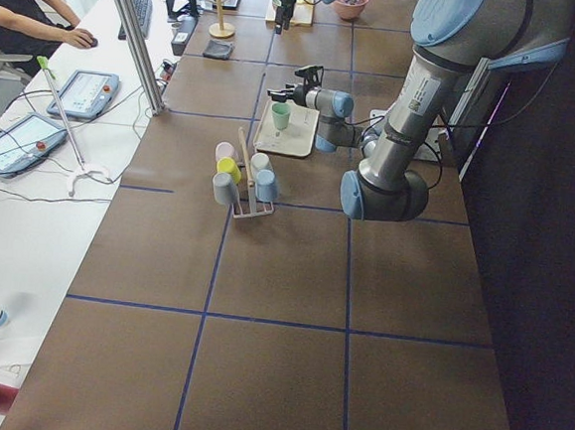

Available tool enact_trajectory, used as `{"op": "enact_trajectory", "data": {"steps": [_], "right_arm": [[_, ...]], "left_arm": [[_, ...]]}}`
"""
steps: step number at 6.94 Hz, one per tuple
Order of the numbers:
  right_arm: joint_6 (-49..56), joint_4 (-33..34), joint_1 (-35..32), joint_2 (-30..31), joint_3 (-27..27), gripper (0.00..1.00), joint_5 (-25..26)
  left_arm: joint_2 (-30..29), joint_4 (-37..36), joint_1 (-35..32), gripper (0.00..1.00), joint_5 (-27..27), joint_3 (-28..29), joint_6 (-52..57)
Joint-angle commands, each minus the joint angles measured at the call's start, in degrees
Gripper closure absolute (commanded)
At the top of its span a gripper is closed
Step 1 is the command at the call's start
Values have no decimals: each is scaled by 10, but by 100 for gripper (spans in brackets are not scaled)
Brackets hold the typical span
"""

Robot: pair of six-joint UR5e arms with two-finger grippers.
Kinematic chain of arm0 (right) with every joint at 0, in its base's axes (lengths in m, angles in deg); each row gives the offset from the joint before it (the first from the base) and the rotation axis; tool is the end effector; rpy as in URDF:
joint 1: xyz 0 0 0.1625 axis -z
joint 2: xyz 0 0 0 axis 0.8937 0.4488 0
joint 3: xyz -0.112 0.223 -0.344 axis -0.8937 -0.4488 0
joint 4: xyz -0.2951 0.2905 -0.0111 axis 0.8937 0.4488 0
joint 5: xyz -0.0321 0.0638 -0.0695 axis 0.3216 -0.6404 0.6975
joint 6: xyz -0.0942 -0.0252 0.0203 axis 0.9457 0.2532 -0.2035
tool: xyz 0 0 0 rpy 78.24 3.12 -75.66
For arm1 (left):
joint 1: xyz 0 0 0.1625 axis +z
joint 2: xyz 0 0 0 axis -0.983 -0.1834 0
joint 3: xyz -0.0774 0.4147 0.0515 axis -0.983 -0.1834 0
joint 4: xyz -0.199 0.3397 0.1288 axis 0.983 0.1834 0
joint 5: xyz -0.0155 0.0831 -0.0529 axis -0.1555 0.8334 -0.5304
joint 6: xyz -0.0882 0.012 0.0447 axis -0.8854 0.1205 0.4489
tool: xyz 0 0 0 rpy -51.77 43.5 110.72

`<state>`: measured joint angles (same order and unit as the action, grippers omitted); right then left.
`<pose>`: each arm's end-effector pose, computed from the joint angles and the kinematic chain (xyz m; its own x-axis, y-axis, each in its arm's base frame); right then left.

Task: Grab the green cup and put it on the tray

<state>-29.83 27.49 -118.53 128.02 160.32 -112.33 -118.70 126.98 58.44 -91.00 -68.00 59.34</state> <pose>-0.2652 -0.5058 0.3277 0.4732 0.2412 0.8473 -0.2292 0.9624 -0.1460 0.5540 -0.4103 0.2217 0.6908 0.6146 -0.3808 0.4039 0.1088 0.9083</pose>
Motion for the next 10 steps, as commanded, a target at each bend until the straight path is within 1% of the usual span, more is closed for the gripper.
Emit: {"op": "enact_trajectory", "data": {"steps": [1,2,3,5,6,7,8,9,10], "right_arm": [[1,0,-4,2,0,0,1],[2,0,-8,4,-1,0,1],[3,0,-11,5,-3,0,2],[3,0,-13,5,-6,0,8],[3,1,-22,6,-7,0,8],[20,3,-36,13,-7,0,8],[67,14,-50,24,-9,0,8],[107,32,-64,29,-11,0,8],[148,38,-79,49,-10,0,7]], "left_arm": [[1,-89,-58,1,-34,-10,-7],[2,-130,-81,1,-44,-10,-34],[2,-189,-130,1,-127,-20,-81],[65,-362,-222,0,-269,-136,-83],[78,-449,-290,0,-390,-153,-82],[98,-488,-363,0,-491,-152,-83],[109,-568,-440,0,-600,-145,-83],[120,-651,-486,0,-649,-148,-83],[177,-663,-524,0,-665,-150,-84]]}}
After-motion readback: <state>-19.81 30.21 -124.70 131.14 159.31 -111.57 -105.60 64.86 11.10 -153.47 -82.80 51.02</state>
